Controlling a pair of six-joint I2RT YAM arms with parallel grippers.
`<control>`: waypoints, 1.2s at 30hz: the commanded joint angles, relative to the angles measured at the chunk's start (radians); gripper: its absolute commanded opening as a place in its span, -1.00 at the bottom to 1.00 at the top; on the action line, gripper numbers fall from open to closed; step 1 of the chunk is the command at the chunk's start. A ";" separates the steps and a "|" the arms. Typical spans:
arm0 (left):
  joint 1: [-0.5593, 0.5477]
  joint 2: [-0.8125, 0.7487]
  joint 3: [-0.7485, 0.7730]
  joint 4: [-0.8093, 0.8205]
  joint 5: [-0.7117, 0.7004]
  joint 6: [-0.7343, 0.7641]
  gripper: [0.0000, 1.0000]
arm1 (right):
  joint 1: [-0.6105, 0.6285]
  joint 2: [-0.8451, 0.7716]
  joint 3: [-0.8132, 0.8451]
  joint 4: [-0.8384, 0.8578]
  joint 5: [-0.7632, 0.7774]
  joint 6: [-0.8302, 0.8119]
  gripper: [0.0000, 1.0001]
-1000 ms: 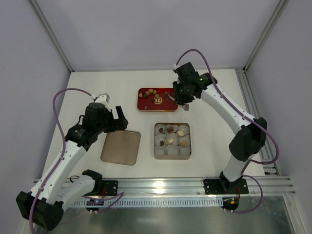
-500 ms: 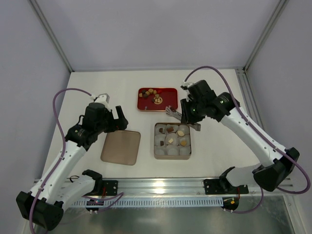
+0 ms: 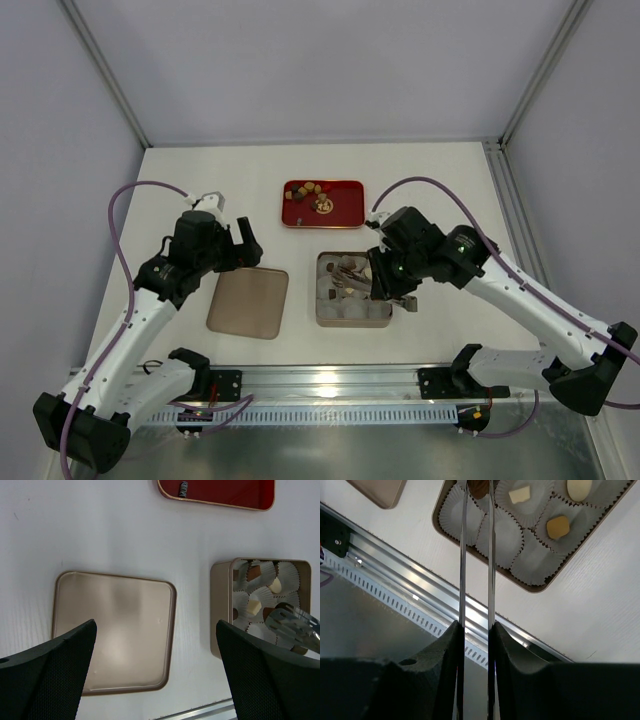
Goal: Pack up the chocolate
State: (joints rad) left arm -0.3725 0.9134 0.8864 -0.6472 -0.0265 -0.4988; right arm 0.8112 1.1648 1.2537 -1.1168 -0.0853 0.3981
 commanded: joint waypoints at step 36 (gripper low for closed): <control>0.003 -0.011 -0.001 0.021 -0.023 -0.010 0.99 | 0.123 0.047 -0.117 0.101 -0.083 0.048 -0.28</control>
State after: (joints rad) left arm -0.3725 0.9134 0.8856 -0.6472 -0.0338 -0.4988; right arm 0.9241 1.2114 1.1328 -1.0435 -0.1566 0.4416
